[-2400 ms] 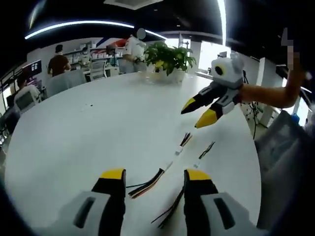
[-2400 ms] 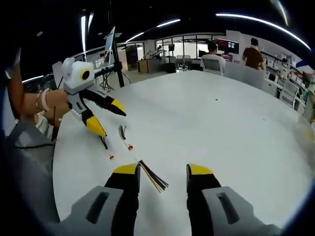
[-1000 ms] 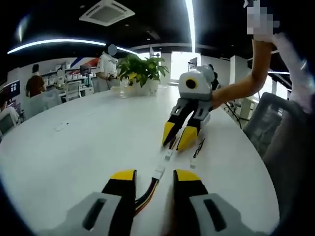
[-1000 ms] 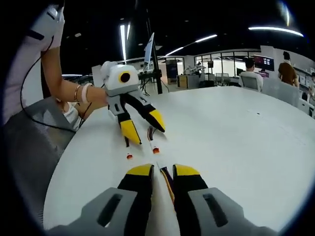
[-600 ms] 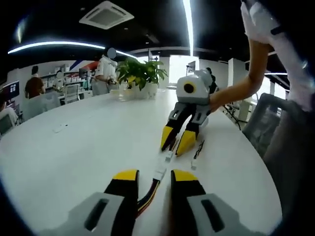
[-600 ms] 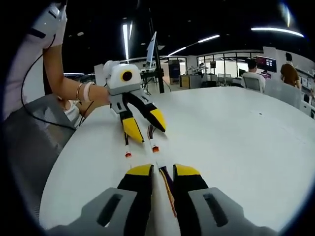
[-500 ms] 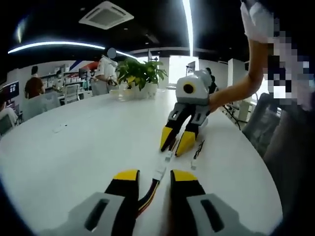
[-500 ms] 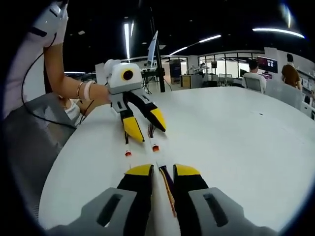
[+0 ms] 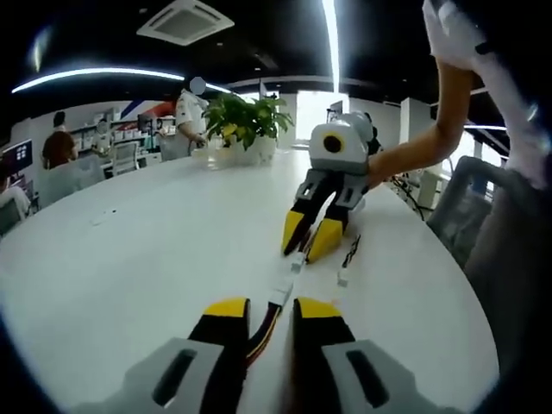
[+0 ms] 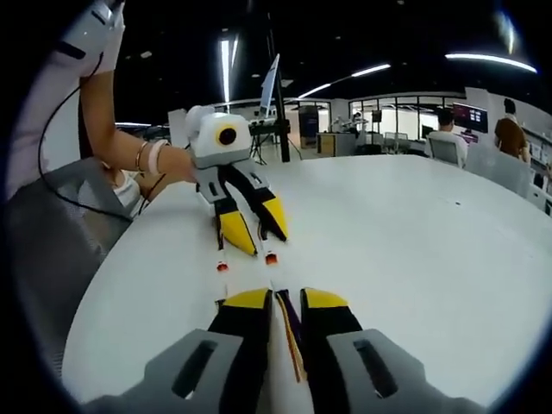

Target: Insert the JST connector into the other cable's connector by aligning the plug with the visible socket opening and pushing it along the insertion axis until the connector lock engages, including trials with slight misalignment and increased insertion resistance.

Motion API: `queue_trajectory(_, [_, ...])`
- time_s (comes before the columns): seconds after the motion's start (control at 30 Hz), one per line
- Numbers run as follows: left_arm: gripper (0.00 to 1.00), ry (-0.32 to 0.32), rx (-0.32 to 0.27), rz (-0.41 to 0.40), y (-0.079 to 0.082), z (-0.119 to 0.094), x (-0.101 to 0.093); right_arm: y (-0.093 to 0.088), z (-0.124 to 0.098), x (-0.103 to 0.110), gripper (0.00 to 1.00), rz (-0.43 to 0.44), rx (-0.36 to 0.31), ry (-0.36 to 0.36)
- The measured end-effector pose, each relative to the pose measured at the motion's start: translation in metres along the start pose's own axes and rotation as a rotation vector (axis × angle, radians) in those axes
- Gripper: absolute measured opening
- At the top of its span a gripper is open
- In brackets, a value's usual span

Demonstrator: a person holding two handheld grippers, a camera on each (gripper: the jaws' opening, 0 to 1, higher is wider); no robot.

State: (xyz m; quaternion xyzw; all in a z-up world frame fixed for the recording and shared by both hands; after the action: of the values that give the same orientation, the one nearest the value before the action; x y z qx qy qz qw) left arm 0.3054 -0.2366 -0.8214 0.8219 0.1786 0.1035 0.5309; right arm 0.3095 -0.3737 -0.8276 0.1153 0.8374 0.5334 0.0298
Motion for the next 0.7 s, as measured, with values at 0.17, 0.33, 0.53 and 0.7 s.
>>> queue_trajectory(0.17, [0.12, 0.005, 0.003, 0.004, -0.0011, -0.0005, -0.0017, -0.0004, -0.0022, 0.0013, 0.09, -0.008, 0.001, 0.004])
queue_trajectory(0.33, [0.11, -0.004, -0.006, 0.005, -0.0008, -0.0011, -0.0040, 0.0004, -0.0019, 0.0024, 0.08, -0.018, 0.001, 0.008])
queue_trajectory(0.53, [0.05, -0.021, -0.026, 0.044, 0.0006, 0.0011, -0.0062, 0.0006, -0.0018, 0.0033, 0.05, -0.014, -0.008, 0.015])
queue_trajectory(0.7, [0.01, -0.031, -0.035, 0.047, 0.0000, 0.0012, -0.0061, 0.0014, -0.0023, 0.0044, 0.05, -0.016, -0.008, 0.019])
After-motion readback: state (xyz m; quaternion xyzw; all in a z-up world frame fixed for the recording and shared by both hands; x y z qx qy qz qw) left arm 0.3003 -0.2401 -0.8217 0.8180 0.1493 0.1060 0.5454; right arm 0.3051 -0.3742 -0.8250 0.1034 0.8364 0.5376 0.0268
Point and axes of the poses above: the point that each gripper's makers call its tool centre point, and the gripper's own axes: z roughly forward along the fingers, x roughly to its left, y roughly out of its top, the point moved 5 cm from there along -z, roughly backward along the fingers, and after that the axes turned 2 degrees about x, right-handed, at the moved point
